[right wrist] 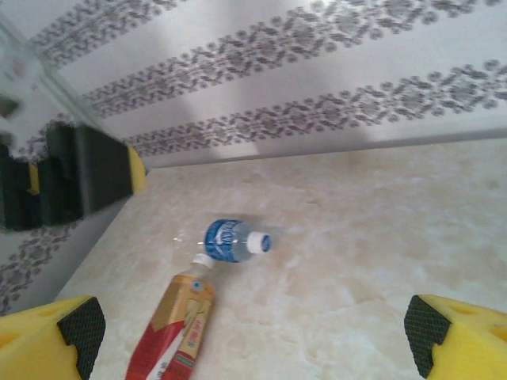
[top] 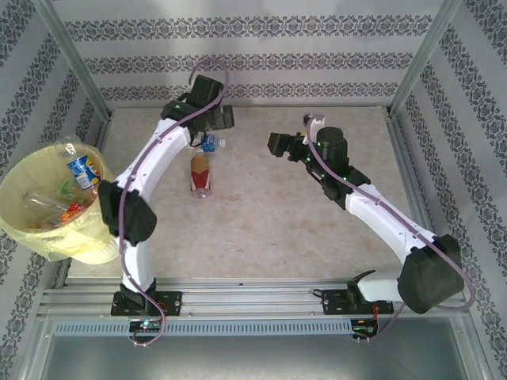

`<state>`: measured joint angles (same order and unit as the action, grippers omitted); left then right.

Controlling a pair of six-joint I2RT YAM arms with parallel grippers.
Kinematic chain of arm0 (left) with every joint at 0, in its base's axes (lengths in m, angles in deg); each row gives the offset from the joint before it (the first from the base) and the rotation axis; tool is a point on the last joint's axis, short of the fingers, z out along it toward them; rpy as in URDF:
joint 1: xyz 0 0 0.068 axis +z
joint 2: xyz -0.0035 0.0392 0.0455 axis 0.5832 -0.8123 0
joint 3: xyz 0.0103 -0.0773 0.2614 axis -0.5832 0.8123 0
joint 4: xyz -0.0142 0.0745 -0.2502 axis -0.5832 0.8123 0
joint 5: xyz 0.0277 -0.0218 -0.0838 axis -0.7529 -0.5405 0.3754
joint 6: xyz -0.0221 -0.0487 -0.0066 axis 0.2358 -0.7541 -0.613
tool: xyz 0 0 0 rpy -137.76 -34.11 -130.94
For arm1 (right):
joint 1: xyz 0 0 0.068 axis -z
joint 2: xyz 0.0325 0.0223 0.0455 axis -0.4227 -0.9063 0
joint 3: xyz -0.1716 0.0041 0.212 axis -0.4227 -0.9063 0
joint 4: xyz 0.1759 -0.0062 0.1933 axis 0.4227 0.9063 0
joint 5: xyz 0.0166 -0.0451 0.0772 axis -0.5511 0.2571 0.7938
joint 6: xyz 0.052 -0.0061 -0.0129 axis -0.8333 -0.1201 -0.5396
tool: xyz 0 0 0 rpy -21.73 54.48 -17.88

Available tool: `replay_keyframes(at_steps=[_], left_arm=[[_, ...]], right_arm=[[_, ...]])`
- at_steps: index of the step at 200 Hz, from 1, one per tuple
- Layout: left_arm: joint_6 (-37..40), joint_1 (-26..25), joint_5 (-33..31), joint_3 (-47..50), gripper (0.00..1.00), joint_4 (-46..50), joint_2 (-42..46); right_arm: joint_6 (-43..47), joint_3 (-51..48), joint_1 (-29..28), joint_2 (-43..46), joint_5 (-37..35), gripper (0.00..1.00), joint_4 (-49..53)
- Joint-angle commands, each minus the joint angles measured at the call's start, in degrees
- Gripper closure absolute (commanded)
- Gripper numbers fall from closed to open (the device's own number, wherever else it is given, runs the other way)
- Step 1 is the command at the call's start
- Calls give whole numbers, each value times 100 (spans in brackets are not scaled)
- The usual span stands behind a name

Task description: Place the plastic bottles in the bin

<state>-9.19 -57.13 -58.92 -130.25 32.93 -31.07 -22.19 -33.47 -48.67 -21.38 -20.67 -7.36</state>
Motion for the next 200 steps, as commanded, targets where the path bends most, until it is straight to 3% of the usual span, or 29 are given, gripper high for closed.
replay_keyframes(at_steps=[1,38,117,200], left_arm=[[-319,162,312,-88,0,811,-391],[-793,297,13,726,1,783,-438],[-761,536,1055,2678,0,-401,-89],[-520,559,1208,2965,25,-907,143]], right_arm=[[-234,-246,174,274,-237,2,42],[-244,-371,335,388,-274,2,207],[-399,-285,371,106,-235,2,194],[-416,-147,372,-178,-46,2,-83]])
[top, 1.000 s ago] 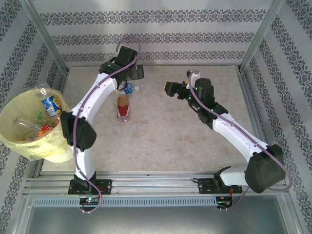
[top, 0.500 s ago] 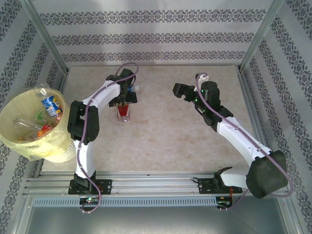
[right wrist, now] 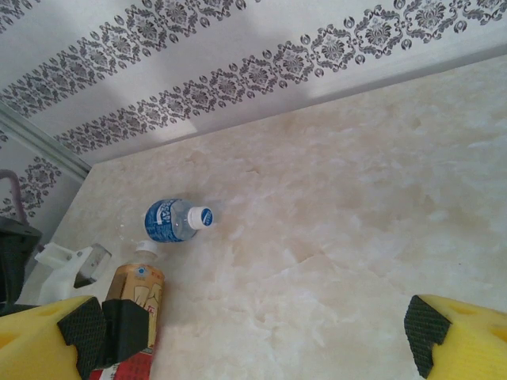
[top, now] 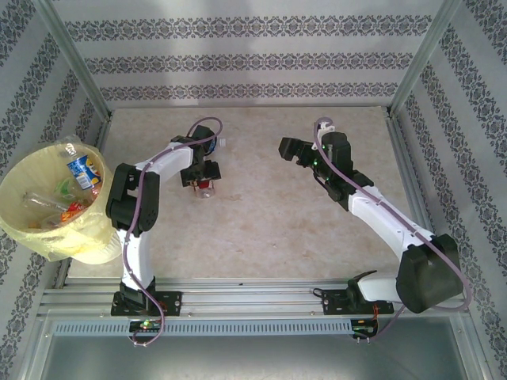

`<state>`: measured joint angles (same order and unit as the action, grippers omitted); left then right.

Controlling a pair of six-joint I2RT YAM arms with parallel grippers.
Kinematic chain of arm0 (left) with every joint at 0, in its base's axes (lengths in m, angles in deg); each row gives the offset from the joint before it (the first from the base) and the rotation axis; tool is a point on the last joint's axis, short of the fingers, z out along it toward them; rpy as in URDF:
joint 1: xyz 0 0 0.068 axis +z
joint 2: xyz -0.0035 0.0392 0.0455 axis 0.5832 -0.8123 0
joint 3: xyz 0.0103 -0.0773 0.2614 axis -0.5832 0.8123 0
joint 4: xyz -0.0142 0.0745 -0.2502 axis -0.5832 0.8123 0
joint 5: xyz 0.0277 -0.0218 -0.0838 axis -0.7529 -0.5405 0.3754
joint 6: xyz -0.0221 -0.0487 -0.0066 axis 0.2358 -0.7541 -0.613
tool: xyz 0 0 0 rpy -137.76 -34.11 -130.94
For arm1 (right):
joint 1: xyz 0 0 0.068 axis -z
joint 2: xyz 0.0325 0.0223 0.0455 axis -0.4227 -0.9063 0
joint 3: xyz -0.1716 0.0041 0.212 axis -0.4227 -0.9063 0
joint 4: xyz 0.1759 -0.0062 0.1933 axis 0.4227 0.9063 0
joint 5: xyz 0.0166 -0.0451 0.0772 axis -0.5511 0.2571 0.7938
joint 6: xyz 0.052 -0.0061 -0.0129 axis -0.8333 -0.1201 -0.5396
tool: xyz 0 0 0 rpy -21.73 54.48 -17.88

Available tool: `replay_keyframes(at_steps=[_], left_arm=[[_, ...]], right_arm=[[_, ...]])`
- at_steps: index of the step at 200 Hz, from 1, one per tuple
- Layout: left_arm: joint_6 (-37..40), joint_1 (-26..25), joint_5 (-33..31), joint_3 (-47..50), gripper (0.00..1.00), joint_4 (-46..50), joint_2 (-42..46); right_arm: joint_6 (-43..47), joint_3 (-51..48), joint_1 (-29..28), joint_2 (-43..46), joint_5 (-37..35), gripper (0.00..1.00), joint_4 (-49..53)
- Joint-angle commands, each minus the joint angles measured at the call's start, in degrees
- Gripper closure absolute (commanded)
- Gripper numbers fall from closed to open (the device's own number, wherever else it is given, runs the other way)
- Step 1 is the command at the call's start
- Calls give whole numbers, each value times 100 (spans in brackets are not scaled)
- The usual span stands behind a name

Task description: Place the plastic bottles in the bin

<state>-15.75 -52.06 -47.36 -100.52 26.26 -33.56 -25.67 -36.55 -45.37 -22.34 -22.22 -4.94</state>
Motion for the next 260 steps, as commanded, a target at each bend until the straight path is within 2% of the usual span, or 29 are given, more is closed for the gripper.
replay_keyframes(at_steps=[1,19,56,76,93,131,158,178,206,221,260], left_arm=[[142,50,57,0,26,-251,407],[255,47,-33,137,32,-379,663],[469,54,24,170,37,-404,1431],[644,49,92,-29,38,-340,2092],[913,52,-131,-445,38,-158,2567],[1490,66,-1357,-2039,38,757,3010],[1888,114,-3074,-2968,37,1226,3188],[2063,355,-3697,-3076,37,1268,3465],[2097,1073,-3807,-2860,37,1292,3854],[2009,1473,-4066,-2822,38,1517,4004],[1915,2162,-4329,-2267,38,1717,4666]], right_arm=[[-61,165,41,-80,123,2,-344],[24,296,34,-131,253,2,-472],[49,390,2,-64,193,2,-609],[53,329,-55,58,146,2,-733],[177,288,-140,131,153,2,-825],[435,381,-299,96,241,2,-955],[458,515,-345,-22,244,2,-914],[447,613,-369,-128,280,2,-896],[445,780,-403,-228,344,2,-854],[448,834,-431,-267,364,2,-854],[457,971,-463,-398,448,2,-799]])
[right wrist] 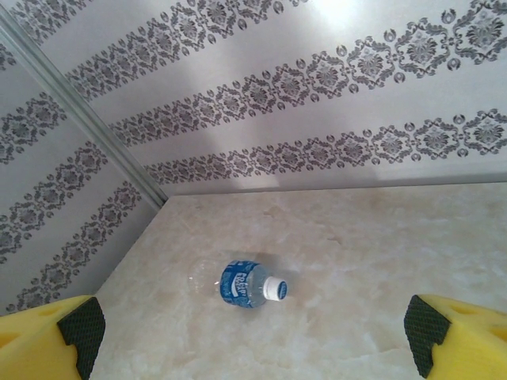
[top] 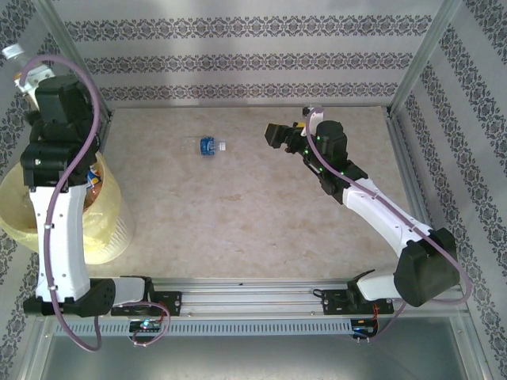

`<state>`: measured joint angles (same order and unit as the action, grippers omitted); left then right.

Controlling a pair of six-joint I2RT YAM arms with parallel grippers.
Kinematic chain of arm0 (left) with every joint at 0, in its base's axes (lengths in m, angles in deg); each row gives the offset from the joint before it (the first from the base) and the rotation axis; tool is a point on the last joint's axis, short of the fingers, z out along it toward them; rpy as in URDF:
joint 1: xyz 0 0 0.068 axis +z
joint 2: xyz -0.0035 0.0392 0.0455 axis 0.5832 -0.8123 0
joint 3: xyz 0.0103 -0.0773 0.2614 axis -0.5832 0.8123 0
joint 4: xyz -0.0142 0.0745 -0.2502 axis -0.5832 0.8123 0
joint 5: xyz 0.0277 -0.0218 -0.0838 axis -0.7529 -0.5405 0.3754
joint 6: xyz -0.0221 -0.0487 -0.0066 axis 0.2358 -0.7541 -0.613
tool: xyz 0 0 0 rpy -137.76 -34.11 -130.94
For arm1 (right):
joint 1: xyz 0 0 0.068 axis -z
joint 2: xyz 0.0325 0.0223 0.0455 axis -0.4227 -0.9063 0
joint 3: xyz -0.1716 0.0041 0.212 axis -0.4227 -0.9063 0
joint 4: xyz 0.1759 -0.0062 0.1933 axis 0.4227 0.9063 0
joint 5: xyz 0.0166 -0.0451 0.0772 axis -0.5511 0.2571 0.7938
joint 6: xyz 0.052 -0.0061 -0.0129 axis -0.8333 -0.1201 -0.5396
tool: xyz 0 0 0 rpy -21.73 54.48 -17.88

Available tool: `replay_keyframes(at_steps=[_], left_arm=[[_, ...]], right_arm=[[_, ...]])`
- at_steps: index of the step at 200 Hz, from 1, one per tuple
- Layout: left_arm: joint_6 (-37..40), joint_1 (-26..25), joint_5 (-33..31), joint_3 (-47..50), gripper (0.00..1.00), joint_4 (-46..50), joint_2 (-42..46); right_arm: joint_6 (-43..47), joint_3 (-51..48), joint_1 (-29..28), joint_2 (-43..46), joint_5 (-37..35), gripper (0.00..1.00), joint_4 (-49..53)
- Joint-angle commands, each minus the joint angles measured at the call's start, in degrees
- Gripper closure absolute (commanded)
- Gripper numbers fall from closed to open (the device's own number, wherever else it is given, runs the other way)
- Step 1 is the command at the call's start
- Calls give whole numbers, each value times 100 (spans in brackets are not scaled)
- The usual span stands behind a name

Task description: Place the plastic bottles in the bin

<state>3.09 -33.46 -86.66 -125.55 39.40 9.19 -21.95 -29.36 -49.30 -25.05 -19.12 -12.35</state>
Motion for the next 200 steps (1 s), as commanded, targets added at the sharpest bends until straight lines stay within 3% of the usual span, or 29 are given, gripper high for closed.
replay_keyframes(at_steps=[1,17,44,100,127,152,171,200], left_arm=[[22,317,-414,244,38,420,409],[-171,648,-510,407,38,754,542],[-522,1390,-139,854,38,1016,804],[-587,3301,1685,1512,38,1212,754],[-776,3566,1630,1788,35,1398,662],[-915,3741,1742,1935,22,1525,591],[-938,3742,2101,1895,15,1523,619],[-970,3733,2667,1755,12,1435,773]], right_arm=[[81,260,-73,-134,144,2,-60],[64,376,-93,-230,239,2,-50],[75,564,-116,-367,374,2,-34],[221,956,-111,-619,579,2,169],[157,1017,-111,-682,624,2,141],[172,1029,-111,-705,621,2,168],[170,1007,-111,-687,597,2,185],[151,955,-113,-669,537,2,168]])
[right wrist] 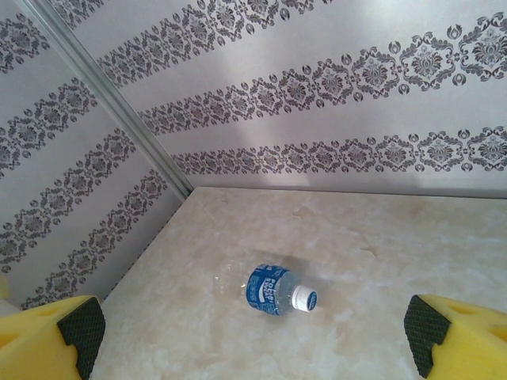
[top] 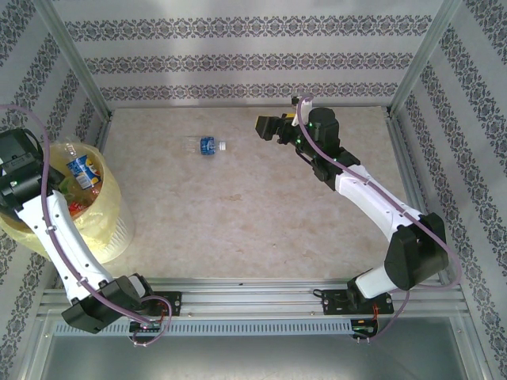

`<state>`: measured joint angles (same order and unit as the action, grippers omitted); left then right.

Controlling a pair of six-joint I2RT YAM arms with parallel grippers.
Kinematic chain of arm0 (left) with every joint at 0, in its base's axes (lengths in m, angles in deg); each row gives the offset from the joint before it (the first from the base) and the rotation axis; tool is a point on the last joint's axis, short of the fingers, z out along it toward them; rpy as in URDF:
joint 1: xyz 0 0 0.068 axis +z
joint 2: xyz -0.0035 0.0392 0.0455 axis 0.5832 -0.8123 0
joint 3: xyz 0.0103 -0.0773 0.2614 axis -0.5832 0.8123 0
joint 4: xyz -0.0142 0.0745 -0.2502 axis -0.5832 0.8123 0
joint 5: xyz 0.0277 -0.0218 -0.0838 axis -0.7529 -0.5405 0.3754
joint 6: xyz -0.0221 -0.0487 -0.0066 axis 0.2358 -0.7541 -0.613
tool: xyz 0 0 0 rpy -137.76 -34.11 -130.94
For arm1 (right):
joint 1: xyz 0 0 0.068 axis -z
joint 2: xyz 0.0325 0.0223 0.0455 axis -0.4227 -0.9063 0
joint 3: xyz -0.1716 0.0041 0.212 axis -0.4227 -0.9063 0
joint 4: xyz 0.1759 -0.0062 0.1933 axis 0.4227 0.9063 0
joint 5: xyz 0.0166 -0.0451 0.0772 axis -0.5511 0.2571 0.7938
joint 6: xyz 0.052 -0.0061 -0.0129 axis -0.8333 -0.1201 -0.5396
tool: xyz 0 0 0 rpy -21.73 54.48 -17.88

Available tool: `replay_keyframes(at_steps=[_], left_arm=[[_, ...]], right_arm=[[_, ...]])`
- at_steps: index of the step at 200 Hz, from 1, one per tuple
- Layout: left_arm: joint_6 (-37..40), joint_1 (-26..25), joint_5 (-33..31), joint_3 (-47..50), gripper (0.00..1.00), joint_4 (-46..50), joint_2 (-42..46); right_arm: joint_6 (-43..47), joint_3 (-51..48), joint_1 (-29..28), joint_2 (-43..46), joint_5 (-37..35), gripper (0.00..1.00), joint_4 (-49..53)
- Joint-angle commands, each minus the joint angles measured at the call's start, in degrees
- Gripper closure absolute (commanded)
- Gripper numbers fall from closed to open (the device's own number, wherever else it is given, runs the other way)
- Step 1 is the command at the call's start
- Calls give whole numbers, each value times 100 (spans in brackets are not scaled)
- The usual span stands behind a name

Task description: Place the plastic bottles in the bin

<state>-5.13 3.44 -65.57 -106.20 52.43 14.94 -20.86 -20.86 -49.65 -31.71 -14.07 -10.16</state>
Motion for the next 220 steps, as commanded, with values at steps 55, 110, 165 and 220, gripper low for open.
replay_keyframes(at_steps=[55,110,165,220], left_arm=[[-173,-61,1559,-157,10,-192,277],[-334,-281,1894,43,0,-1115,-198],[-641,-264,2151,522,13,-1302,-705],[-568,-264,3672,762,23,-1214,614]], right_arm=[[-55,113,-78,-98,58,2,-85],[-85,68,-84,-91,31,2,-77],[-46,-44,-84,2,-73,2,-42],[-32,90,-84,-98,5,2,24]])
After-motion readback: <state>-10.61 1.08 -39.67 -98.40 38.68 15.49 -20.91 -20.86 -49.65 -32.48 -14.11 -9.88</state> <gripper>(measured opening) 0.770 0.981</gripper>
